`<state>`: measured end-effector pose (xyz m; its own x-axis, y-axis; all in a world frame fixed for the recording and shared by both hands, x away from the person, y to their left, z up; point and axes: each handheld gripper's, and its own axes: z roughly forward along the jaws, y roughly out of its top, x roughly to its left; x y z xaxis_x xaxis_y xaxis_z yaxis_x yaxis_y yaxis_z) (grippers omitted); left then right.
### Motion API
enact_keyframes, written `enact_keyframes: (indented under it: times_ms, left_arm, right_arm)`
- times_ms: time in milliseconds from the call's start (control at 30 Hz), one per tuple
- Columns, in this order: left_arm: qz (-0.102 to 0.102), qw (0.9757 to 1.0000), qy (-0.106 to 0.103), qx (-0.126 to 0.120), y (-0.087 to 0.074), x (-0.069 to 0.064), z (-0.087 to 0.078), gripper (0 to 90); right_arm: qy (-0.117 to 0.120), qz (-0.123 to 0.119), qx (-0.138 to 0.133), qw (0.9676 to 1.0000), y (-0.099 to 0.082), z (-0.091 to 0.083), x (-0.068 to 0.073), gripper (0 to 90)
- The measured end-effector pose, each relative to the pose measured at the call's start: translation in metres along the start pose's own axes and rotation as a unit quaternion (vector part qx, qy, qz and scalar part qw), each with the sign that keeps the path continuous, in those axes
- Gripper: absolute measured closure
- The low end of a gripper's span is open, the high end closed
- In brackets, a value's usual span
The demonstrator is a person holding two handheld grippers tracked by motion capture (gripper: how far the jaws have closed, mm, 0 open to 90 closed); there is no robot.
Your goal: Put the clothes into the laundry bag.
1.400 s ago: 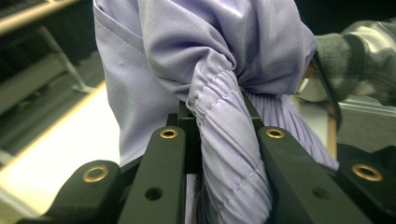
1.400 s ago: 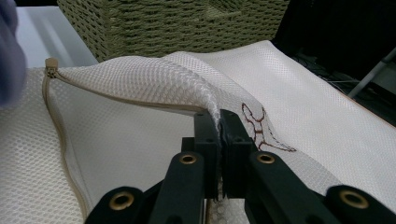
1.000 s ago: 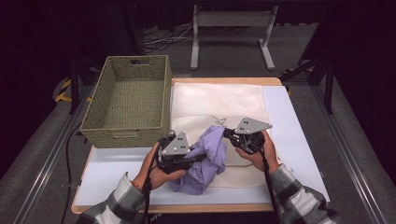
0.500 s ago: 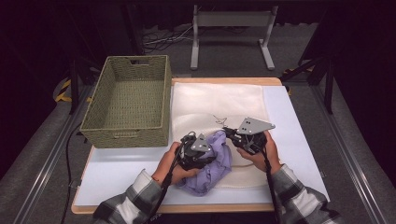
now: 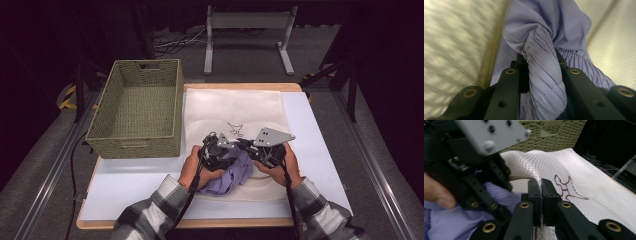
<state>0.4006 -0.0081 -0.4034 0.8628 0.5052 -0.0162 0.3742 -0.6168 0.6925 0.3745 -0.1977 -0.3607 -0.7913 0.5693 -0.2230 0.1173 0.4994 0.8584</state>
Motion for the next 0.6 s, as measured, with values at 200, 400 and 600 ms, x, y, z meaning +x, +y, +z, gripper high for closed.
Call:
enact_keyframes:
  times_ms: [200, 400, 600]
  left_arm:
    - [-0.023, 0.9993, 0.028, -0.013, 0.005, 0.007, 0.007, 68.8]
    - [-0.016, 0.9991, 0.022, -0.031, 0.007, -0.002, -0.004, 45.1]
    - [0.018, 0.9983, -0.011, -0.054, -0.002, -0.014, -0.043, 27.5]
  right_arm:
    - [0.005, -0.005, 0.011, 0.9999, -0.003, 0.003, 0.002, 87.1]
    - [0.004, -0.01, 0.018, 0.9998, -0.005, 0.005, 0.002, 87.1]
    - [0.001, -0.006, 0.019, 0.9998, -0.006, 0.003, 0.0, 87.1]
